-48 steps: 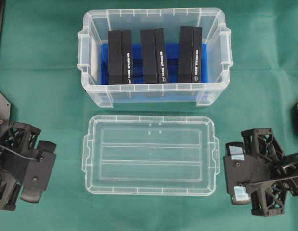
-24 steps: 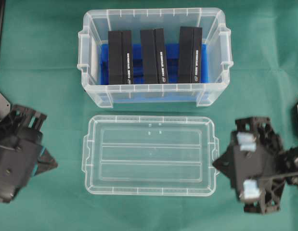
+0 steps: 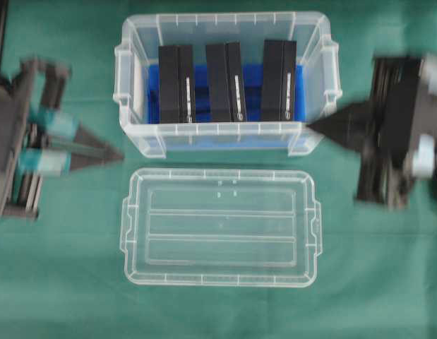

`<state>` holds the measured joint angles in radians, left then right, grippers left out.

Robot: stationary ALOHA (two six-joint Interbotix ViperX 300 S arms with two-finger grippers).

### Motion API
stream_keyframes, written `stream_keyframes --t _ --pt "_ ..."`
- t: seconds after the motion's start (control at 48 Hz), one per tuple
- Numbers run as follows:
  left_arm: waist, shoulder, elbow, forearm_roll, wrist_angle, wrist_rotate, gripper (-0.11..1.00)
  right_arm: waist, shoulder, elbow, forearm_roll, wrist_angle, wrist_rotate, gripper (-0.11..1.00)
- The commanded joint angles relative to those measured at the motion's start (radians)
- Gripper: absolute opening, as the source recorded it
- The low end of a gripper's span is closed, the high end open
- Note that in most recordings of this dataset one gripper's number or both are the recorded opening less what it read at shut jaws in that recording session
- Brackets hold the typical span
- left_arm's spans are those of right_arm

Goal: Clamp the lid of the box with both arms, then lift and open it.

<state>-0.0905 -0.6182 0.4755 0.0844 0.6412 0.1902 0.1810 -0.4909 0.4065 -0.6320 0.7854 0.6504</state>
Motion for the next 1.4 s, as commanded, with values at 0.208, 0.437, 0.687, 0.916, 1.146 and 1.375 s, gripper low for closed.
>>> stream_keyframes --t 0.208,0.437,0.687,0.916,1.146,1.375 --pt "0.184 -0.011 0.054 -0.015 -0.097 0.048 0.00 -0.216 -0.061 0.127 -0.011 -0.193 -0.087 -0.02" --pt "0.272 -0.043 0.178 -0.051 -0.304 0.041 0.00 -0.325 -0.101 0.273 -0.003 -0.419 -0.081 -0.02" --pt "0.298 -0.061 0.295 -0.052 -0.402 0.014 0.00 -0.408 -0.107 0.371 -0.005 -0.565 -0.083 -0.02" --pt "0.299 -0.060 0.351 -0.052 -0.477 0.002 0.00 -0.446 -0.104 0.408 -0.006 -0.655 -0.083 -0.02" --pt "0.302 -0.060 0.362 -0.052 -0.486 0.000 0.00 -0.448 -0.101 0.414 -0.005 -0.660 -0.083 -0.02" --pt "0.284 -0.074 0.364 -0.071 -0.491 0.000 0.00 -0.436 -0.109 0.417 -0.002 -0.675 -0.080 -0.02"
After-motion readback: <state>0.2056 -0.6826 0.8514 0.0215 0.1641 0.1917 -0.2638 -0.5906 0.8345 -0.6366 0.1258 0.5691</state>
